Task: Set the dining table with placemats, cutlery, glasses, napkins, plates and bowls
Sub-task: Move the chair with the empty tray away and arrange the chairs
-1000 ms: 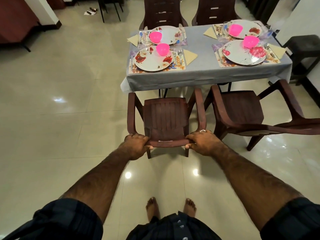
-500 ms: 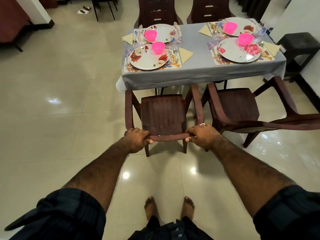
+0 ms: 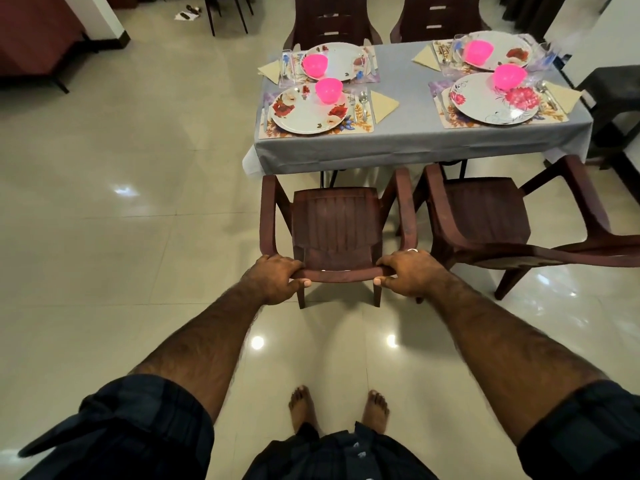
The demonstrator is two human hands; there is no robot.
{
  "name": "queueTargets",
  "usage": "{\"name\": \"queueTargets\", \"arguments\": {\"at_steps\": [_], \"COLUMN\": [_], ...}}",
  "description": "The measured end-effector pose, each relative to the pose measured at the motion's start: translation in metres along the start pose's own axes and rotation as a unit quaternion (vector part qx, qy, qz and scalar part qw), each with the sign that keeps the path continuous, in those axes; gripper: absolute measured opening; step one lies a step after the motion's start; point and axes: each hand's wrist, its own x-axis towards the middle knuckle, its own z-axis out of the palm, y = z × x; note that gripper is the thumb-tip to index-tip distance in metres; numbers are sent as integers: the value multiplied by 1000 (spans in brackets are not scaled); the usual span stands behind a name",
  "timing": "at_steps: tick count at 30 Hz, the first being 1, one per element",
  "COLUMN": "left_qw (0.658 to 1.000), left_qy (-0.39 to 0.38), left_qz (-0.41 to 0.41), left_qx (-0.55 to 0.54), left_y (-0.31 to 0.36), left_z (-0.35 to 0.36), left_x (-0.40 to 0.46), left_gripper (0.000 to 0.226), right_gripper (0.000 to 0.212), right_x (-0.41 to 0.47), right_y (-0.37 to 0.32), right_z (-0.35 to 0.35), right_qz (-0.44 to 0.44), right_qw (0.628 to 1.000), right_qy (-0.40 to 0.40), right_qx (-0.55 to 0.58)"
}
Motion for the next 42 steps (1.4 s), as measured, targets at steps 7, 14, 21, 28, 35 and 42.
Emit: {"name": "queueTargets", "arguments": {"at_steps": [7,14,21,28,35,42], "left_qw": [1000,988,966,941,926,916], "left_qy": [5,73,68,63,51,32], "left_qz": [-22,-64,-162,-224,-236,-277], "left_qx": [-1,-122,-191,-246,-289,-288], "left_y": [-8,-96,-277,-402,-494,-621], "left_z": [-18,-18,-4,-25,-45,-100], "left_x": [-10,-38,-97,-128,-68,42], "left_gripper": [61,84,86,88,86,80], "right_gripper": [76,93,103,106,92,91], "right_x": [13,72,170,259,348,511], "right_y": [-18,-133,-283,-369,-383,-374], "right_z": [-16,-35,-31,-35,-36,-73], "right_qz": [21,-13,-70,-30,-14,20], "right_qw": [996,996,994,991,991,983], "right_qy": [-60,-65,-11,-26,-45,-85], "right_qx": [58,63,86,131,128,159]}}
